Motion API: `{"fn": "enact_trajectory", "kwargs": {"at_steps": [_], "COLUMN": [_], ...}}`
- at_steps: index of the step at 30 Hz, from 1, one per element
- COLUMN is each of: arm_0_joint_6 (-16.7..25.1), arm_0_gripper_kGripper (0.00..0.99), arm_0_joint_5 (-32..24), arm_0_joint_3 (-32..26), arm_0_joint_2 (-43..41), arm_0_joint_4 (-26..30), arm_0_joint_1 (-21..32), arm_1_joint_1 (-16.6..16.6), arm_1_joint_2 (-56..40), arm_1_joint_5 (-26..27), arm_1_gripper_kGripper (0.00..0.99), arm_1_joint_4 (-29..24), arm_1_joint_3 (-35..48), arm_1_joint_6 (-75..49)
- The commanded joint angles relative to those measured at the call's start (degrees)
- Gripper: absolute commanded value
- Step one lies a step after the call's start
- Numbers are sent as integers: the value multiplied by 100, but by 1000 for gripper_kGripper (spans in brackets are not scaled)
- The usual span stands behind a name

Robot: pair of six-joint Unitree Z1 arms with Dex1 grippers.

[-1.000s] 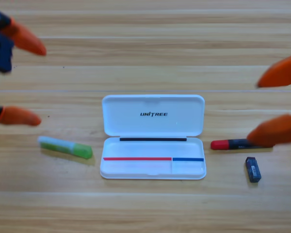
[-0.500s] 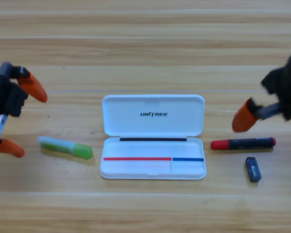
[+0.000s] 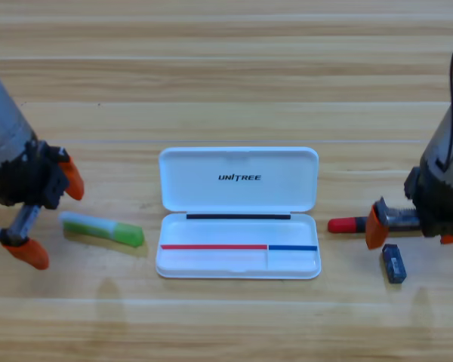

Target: Clean up eraser and pencils

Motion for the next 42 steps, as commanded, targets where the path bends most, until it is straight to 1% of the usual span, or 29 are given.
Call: {"fn": "enact_trajectory", "kwargs": {"at_steps": [1,4,6,8,10,12,15,16,20,22,26,29,31,33,35,36,37,38,39,41,42], "arm_0_joint_6": [6,6,6,-3,-20,-47,-64,-73,-100,-108,-135,-152,-161,-170,-170,-170,-170,-170,-161,-161,-152], "arm_0_gripper_kGripper": [957,960,963,979,988,988,988,988,988,988,989,989,989,989,990,990,989,989,989,989,989], "arm_0_joint_5": [-98,-89,-80,-71,-36,-10,-10,-10,-27,-36,-45,-45,-45,-36,-27,-27,-19,-19,-10,8,8], "arm_0_joint_3": [-110,-206,-294,-356,-365,-435,-505,-523,-558,-567,-558,-532,-514,-514,-505,-497,-479,-453,-417,-382,-373], "arm_0_joint_2": [441,564,634,704,748,854,1047,1100,1293,1355,1443,1478,1504,1548,1583,1610,1627,1636,1645,1671,1680], "arm_0_joint_4": [59,59,50,-2,-108,-125,-152,-178,-284,-327,-424,-477,-521,-556,-591,-609,-626,-670,-714,-749,-767], "arm_0_joint_1": [98,160,186,213,213,213,221,221,221,221,221,221,230,257,283,309,327,345,362,406,424], "arm_1_joint_1": [-235,-253,-253,-253,-253,-262,-279,-288,-315,-323,-350,-402,-411,-411,-323,-262,-183,-95,-7,99,142], "arm_1_joint_2": [728,877,930,983,1027,1079,1132,1141,1158,1167,1185,1202,1158,947,613,447,288,165,86,-2,-11], "arm_1_joint_5": [104,104,192,244,288,288,341,385,552,552,543,499,482,323,165,95,95,121,165,218,341], "arm_1_gripper_kGripper": [922,920,893,890,828,808,729,676,367,258,0,0,0,0,0,0,0,0,0,0,0], "arm_1_joint_4": [-40,-128,-155,-155,-164,-172,-172,-172,-172,-181,-216,-251,-260,-251,-146,-32,197,522,856,1251,1322], "arm_1_joint_3": [78,78,78,70,61,43,35,43,61,52,70,96,114,122,61,-1,-115,-299,-484,-695,-730], "arm_1_joint_6": [63,63,63,63,63,54,54,45,27,27,-69,-148,-474,-1054,-1845,-2328,-3075,-4007,-4675,-5351,-5677]}}
